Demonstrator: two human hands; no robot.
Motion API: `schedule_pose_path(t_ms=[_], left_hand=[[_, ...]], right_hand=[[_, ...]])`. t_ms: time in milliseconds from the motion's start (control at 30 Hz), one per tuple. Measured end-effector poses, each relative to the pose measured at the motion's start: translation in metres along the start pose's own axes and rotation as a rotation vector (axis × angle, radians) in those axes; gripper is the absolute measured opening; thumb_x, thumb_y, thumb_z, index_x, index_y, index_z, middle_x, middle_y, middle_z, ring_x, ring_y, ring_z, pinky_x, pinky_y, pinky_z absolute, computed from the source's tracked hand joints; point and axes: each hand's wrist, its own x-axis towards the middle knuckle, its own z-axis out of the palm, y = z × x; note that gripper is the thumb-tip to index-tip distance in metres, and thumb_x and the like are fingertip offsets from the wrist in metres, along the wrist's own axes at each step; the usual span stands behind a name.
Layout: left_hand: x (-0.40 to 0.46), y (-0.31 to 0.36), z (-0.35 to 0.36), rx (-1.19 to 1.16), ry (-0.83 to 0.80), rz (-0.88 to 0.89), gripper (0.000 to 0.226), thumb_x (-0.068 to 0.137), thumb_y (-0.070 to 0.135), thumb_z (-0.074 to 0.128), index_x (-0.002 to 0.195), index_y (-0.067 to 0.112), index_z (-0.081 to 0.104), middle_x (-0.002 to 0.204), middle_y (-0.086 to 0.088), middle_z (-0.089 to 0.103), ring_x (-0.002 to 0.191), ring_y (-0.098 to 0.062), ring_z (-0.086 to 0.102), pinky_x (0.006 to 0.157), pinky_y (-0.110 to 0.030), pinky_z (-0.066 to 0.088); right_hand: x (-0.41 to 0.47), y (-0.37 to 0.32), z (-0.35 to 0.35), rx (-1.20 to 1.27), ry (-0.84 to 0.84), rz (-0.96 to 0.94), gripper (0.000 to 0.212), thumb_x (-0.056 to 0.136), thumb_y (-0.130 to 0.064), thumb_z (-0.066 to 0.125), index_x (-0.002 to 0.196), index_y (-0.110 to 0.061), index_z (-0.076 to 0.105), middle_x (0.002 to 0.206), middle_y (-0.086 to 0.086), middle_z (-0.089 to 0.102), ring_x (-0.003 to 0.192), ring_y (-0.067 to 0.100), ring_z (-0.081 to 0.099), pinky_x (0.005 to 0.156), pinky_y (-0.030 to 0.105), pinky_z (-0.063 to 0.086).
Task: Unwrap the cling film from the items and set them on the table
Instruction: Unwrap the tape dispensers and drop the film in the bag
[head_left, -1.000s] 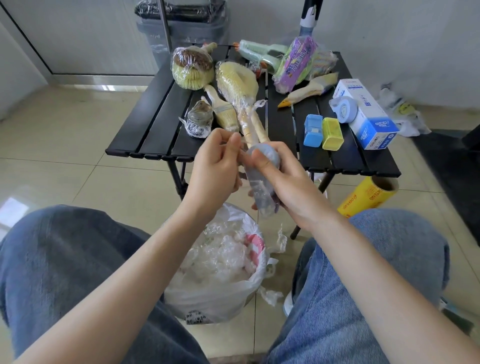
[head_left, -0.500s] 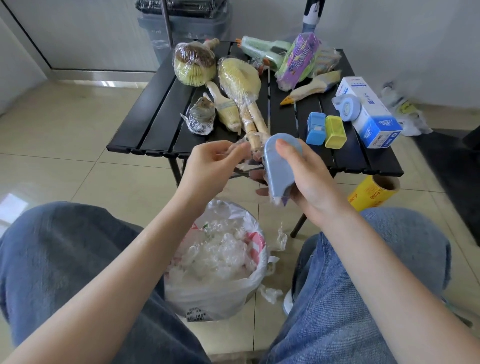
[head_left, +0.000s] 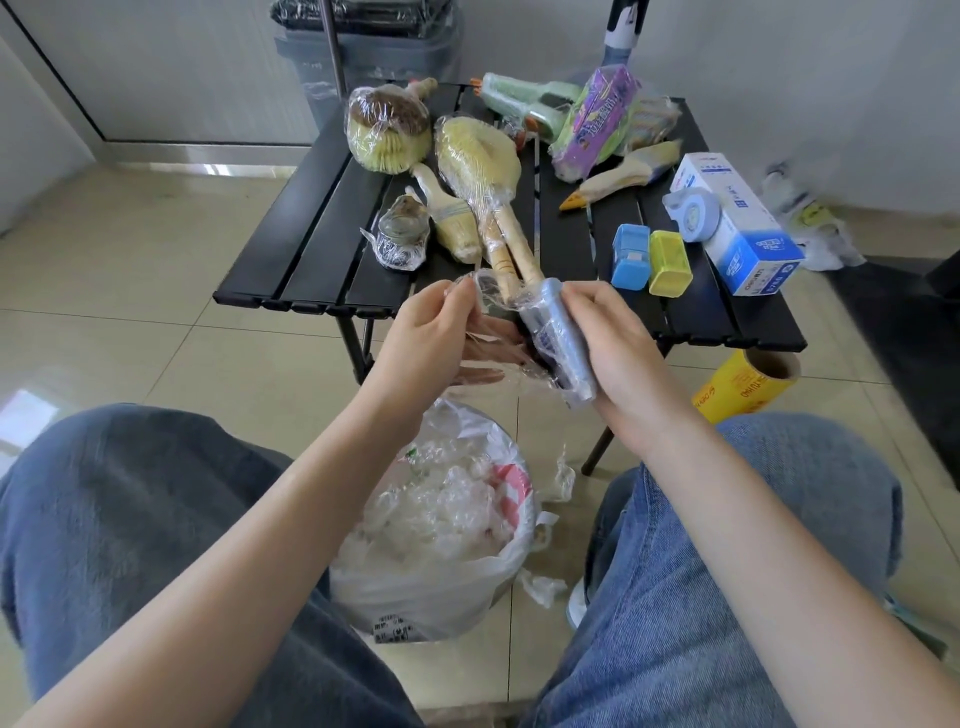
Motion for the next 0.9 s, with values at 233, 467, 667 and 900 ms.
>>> schedule_pose_path(t_ms=[233, 467, 667, 900], left_hand=[[-0.002, 0.003, 0.003, 0.045, -0.035, 0.046, 0.035, 0.103, 0.029, 0.038, 0.095, 0.006, 0.062, 0.077, -0.003, 0.07, 0.064, -0.017, 0.069, 0.059, -0.026, 0.057], [-0.002, 0.006, 0.007, -0.056, 0.001, 0.03, 0.035, 0.104, 0.031, 0.035, 0.081, 0.008, 0.047, 0.063, -0.004, 0.054, 0.049, -0.013, 0.06, 0.05, -0.025, 0.053], [0.003, -0.003, 0.002, -0.096, 0.044, -0.013, 0.039, 0.104, 0.036, 0.032, 0.074, 0.014, 0.043, 0.05, 0.006, 0.041, 0.036, -0.01, 0.037, 0.047, -0.023, 0.038], [0.0, 0.008, 0.007, -0.033, 0.061, -0.098, 0.066, 0.099, 0.056, 0.023, 0.06, 0.021, 0.063, 0.038, 0.001, 0.039, 0.041, -0.013, 0.038, 0.055, -0.027, 0.038]], right_hand=[[-0.001, -0.006, 0.007, -0.268, -0.176, -0.041, 0.08, 0.069, -0.073, 0.053, 0.132, -0.023, 0.048, 0.127, -0.006, 0.057, 0.118, 0.008, 0.054, 0.104, 0.037, 0.043], [-0.002, 0.004, 0.013, -0.153, -0.151, -0.138, 0.058, 0.074, -0.053, 0.061, 0.117, -0.015, 0.053, 0.109, 0.001, 0.064, 0.101, 0.009, 0.063, 0.088, 0.028, 0.051], [-0.003, 0.005, 0.01, -0.038, -0.145, -0.126, 0.028, 0.089, -0.031, 0.065, 0.112, -0.017, 0.061, 0.108, 0.009, 0.067, 0.103, 0.019, 0.065, 0.093, 0.04, 0.053], [-0.006, -0.001, 0.009, 0.008, -0.09, -0.146, 0.012, 0.093, -0.02, 0.061, 0.105, -0.02, 0.061, 0.105, 0.012, 0.068, 0.101, 0.027, 0.066, 0.09, 0.052, 0.053]])
